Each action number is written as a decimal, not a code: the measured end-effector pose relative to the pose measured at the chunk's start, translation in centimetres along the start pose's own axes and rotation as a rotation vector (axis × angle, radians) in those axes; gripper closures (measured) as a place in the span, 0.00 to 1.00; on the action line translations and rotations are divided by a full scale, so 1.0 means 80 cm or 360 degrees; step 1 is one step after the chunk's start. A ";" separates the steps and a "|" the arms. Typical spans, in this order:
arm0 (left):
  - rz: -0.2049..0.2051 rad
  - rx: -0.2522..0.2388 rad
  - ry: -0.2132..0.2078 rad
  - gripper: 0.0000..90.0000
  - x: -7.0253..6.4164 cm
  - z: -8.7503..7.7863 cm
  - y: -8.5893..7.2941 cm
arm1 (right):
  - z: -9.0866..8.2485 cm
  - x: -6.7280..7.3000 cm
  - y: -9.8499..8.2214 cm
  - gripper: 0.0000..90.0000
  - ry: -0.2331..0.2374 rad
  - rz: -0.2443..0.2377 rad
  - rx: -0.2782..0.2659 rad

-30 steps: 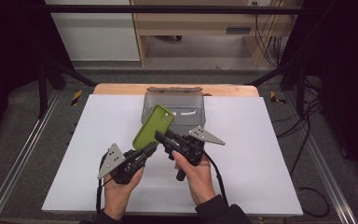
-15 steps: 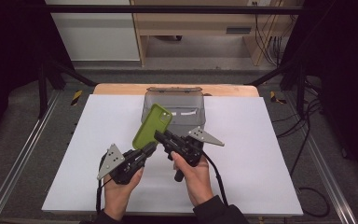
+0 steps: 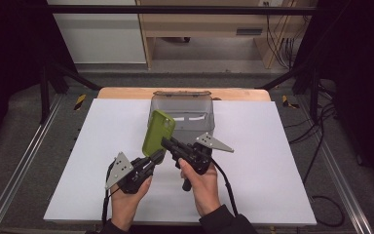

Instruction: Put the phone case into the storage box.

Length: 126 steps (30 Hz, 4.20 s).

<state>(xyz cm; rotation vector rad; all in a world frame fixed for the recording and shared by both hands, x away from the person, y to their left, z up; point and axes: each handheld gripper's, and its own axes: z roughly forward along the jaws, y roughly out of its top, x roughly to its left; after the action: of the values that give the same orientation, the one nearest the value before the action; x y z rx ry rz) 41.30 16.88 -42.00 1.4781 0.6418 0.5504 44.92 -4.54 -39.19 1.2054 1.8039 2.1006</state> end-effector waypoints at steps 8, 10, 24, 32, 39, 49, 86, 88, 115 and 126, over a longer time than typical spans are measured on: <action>-0.0017 0.0008 0.0169 0.54 0.021 -0.024 -0.004 | -0.004 -0.014 0.011 0.86 -0.0107 -0.0036 0.0016; -0.0020 0.0079 0.0223 0.44 0.037 -0.029 -0.007 | -0.006 -0.017 0.014 0.86 -0.0129 -0.0043 0.0015; -0.0014 0.0268 0.0394 0.11 0.092 -0.084 -0.033 | -0.025 -0.029 0.031 0.86 -0.0251 -0.0118 -0.0021; -0.0001 0.0276 0.0428 0.10 0.098 -0.120 -0.039 | -0.029 -0.024 0.050 0.86 -0.0287 -0.0150 -0.0035; -0.0018 0.0272 0.0475 0.04 0.106 -0.121 -0.043 | -0.027 -0.025 0.082 0.86 -0.0360 -0.0201 -0.0036; 0.0004 0.0293 0.0442 0.04 0.103 -0.118 -0.044 | -0.021 -0.026 0.127 0.86 -0.0427 -0.0254 -0.0026; 0.0098 0.0346 0.0381 0.03 0.101 -0.105 -0.050 | 0.018 -0.052 0.160 0.86 -0.0686 -0.0460 0.0034; 0.0107 0.0339 0.0388 0.04 0.101 -0.106 -0.049 | 0.018 -0.053 0.160 0.86 -0.0694 -0.0471 0.0041; 0.0081 0.0323 0.0403 0.02 0.102 -0.103 -0.050 | 0.015 -0.082 0.165 0.86 -0.0861 -0.0455 0.0105; 0.0082 0.0335 0.0407 0.02 0.101 -0.101 -0.051 | 0.007 -0.095 0.167 0.86 -0.0906 -0.0410 0.0128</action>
<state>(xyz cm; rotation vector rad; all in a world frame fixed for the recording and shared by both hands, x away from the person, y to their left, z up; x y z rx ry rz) 41.33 28.19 -46.45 1.6390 0.8850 0.7372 55.61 -12.10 -31.14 1.3291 1.6694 1.3751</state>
